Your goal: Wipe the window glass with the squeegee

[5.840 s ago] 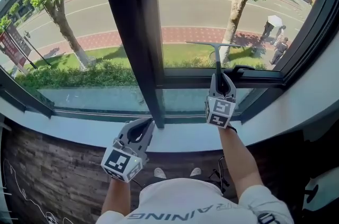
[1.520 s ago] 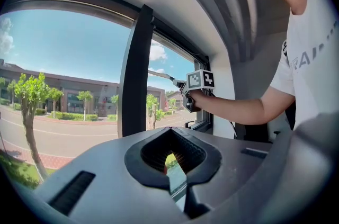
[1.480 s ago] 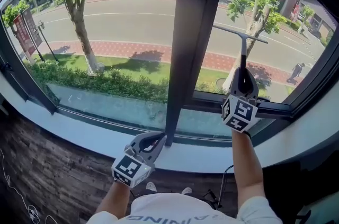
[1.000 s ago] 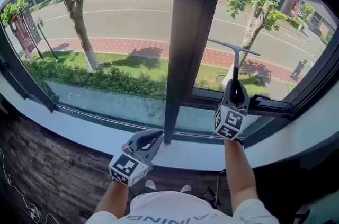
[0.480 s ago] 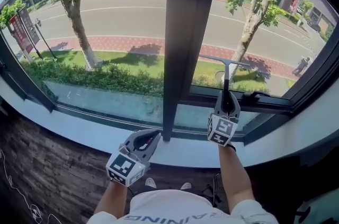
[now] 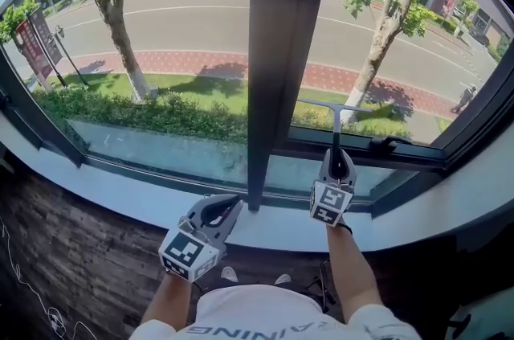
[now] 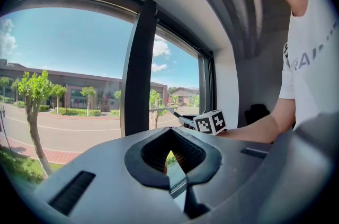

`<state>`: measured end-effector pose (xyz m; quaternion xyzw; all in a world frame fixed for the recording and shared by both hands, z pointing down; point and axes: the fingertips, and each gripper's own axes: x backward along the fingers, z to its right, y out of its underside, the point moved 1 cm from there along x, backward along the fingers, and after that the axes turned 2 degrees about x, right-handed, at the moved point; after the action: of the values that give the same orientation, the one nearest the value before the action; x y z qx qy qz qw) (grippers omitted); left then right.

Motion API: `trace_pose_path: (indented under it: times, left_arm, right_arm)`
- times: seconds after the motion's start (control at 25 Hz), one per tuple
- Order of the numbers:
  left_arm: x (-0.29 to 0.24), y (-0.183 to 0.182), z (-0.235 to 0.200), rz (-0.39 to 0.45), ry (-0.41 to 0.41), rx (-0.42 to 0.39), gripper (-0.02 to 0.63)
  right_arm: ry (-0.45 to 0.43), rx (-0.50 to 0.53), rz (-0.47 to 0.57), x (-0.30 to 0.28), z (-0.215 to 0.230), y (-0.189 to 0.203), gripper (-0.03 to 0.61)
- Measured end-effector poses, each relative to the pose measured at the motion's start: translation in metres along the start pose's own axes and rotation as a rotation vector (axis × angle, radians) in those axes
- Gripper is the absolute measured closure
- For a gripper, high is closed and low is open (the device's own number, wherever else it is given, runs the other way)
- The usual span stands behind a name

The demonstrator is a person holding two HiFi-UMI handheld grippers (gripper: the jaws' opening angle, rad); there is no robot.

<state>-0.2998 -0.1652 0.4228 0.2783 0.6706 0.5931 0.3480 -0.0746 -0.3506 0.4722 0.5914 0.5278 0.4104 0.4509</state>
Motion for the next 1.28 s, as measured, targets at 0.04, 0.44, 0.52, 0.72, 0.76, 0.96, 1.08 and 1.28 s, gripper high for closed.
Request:
trace_pose_path:
  times: [0.04,0.44,0.52,0.72,0.76,0.96,1.08,1.28]
  left_arm:
    - [-0.001,0.000,0.000,-0.001,0.000,-0.001,0.595]
    - [0.001,0.005,-0.001,-0.030,0.007,0.017,0.597]
    - [0.001,0.006,-0.002,-0.032,0.003,0.020,0.597]
    - [0.003,0.010,0.000,-0.040,0.001,0.029,0.597]
    - [0.003,0.010,0.000,-0.038,-0.002,0.031,0.597]
    - [0.003,0.011,-0.001,-0.024,-0.021,0.047,0.597]
    - [-0.005,0.012,0.004,-0.024,-0.026,0.037,0.597]
    - [-0.014,-0.011,0.014,0.005,-0.112,0.010,0.595]
  right_arm:
    - [-0.004,-0.001,-0.015,0.000,-0.001,0.006,0.479]
    - [-0.047,-0.020,-0.174,0.000,-0.021,0.068,0.479]
    - [-0.054,-0.020,-0.187,-0.002,-0.021,0.075,0.479]
    - [-0.063,-0.021,-0.216,0.000,-0.021,0.086,0.479]
    - [-0.063,-0.024,-0.216,0.003,-0.019,0.085,0.479]
    - [-0.069,-0.064,-0.176,0.035,0.002,0.066,0.479]
    - [-0.114,-0.060,-0.121,0.062,0.015,0.042,0.479]
    - [-0.206,-0.101,-0.041,0.104,0.043,0.014,0.479]
